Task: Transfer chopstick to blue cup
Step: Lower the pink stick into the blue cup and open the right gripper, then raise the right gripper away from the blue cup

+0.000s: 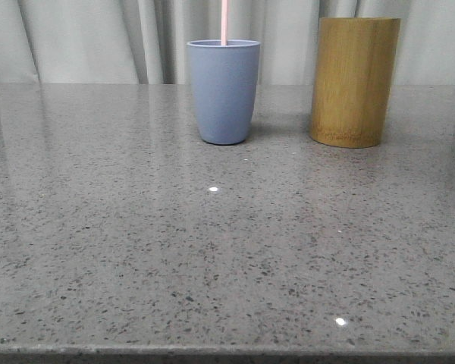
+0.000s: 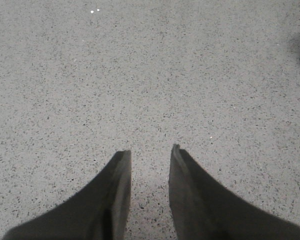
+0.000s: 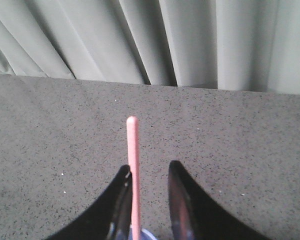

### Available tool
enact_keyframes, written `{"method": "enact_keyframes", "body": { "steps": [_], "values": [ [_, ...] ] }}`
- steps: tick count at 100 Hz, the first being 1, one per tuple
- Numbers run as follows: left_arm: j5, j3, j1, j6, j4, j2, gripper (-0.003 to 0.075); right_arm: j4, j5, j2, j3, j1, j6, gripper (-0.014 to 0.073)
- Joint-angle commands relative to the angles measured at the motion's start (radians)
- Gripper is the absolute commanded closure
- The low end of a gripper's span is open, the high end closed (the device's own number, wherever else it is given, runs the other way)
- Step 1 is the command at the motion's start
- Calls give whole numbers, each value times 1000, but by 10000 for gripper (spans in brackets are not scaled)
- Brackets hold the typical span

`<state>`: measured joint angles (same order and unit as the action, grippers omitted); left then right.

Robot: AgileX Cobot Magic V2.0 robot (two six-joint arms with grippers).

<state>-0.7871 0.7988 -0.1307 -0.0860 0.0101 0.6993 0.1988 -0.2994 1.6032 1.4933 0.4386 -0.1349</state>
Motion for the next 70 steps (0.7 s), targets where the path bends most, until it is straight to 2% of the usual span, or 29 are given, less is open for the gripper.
{"method": "enact_keyframes", "body": {
  "steps": [1, 19, 70],
  "values": [
    [62, 26, 2, -7, 3, -3, 533, -24, 17, -73, 29, -20, 6, 387],
    [62, 26, 2, -7, 3, -3, 533, -34, -50, -143, -17, -63, 6, 387],
    [64, 26, 2, -7, 1, -3, 533, -172, -48, -459, -352, -215, 6, 387]
  ]
}}
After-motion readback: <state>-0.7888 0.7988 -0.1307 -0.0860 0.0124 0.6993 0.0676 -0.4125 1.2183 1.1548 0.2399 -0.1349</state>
